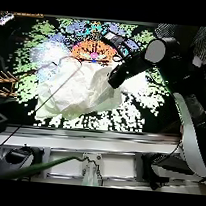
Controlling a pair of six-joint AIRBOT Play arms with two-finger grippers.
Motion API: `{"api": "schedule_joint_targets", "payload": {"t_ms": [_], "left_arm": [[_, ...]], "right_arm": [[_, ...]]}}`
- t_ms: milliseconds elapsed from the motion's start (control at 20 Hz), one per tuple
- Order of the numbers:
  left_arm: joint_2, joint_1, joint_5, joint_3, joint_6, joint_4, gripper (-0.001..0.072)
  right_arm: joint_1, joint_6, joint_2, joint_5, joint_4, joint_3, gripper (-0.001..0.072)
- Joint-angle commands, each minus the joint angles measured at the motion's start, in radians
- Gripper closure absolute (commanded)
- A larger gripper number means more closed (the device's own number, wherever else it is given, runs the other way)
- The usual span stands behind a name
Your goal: Fold the clothes and pants, and hang the long-sleeved shirts on hangers.
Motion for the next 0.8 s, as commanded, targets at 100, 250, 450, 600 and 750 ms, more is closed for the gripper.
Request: {"api": "schedule_joint_targets", "payload": {"t_ms": [100, 250, 450, 600, 750], "left_arm": [[-0.138, -0.006, 0.060, -0.005, 0.176, -0.148, 0.0696], [-0.238, -0.025, 0.062, -0.005, 0.211, -0.171, 0.0696], [-0.353, -0.101, 0.074, -0.005, 0.252, -0.167, 0.0696], [-0.428, -0.122, 0.183, -0.005, 0.253, -0.164, 0.0696], [-0.482, -0.122, 0.292, -0.005, 0.328, -0.189, 0.0698]], "right_arm": [[0.000, 0.005, 0.020, 0.089, -0.001, 0.001, 0.0686], [0.000, 0.008, 0.020, 0.098, -0.001, 0.001, 0.0686], [0.000, 0.008, 0.020, 0.097, -0.002, 0.001, 0.0686], [0.000, 0.021, 0.020, 0.126, 0.003, 0.001, 0.0686], [0.000, 0.039, 0.021, 0.188, 0.011, 0.001, 0.0685]]}}
